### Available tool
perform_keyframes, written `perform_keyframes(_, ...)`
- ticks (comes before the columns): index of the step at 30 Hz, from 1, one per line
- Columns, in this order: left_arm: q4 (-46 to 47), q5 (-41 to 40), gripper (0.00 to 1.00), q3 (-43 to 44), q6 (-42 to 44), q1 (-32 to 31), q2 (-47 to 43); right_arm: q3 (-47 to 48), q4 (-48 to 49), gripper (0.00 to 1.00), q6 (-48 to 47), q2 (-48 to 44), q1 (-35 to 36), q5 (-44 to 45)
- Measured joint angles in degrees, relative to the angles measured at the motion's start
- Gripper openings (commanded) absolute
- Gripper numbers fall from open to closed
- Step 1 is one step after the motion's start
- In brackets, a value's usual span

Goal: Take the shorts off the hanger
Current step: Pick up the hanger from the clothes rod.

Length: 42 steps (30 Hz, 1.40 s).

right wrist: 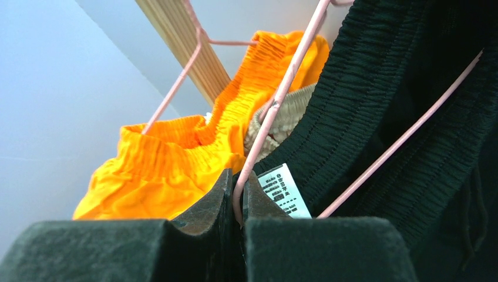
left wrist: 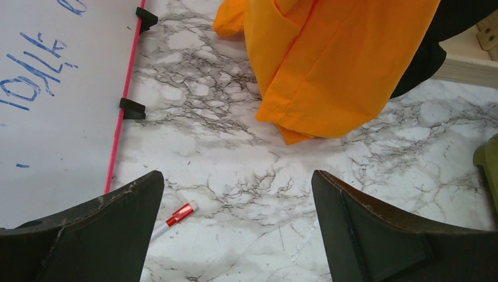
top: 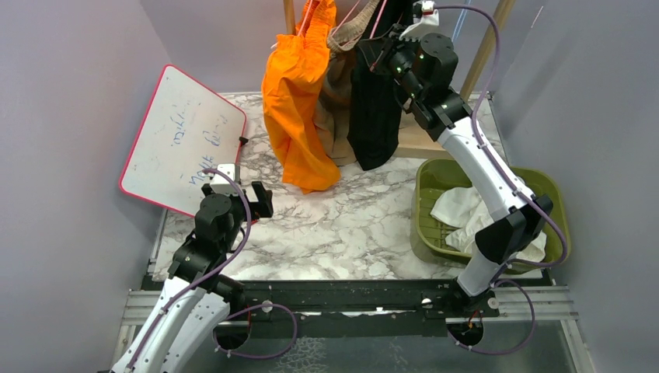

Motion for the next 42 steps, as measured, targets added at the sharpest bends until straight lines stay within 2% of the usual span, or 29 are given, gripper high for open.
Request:
perform_keyframes(6, -0.02, 0.00, 0.99, 0.00, 0.00, 0.00, 0.07, -0.57, 1.57, 0.01, 0.50, -2.73, 0.00, -0.52)
perform_keyframes(9, -0.02, 0.00, 0.99, 0.00, -0.02, 0.00, 0.07, -4.00, 2.38, 0.01, 1.60, -4.85, 0.00, -2.40)
perform_keyframes(20, -0.02, -0.02, 0.99, 0.00, 0.00, 0.00, 0.00, -35.04, 1.62, 0.01, 4.70, -23.89, -0.17, -18.14)
perform_keyframes(29, -0.02, -0.09, 0.99, 0.00, -0.02, 0.00, -1.60, -43.17, -2.60, 0.01, -0.39, -38.29, -0.20, -31.15)
perform_keyframes(34, -0.02, -0.09, 0.99, 0.00, -0.07, 0.00, -1.79, -51.01, -3.37, 0.01, -1.09, -48.26, -0.20, -37.59)
perform_keyframes(42, 0.02, 2.12, 0.99, 0.15, -0.22, 0.00, -2.14, -74.82, 2.45, 0.01, 8.22, -58.95, -0.17, -47.74)
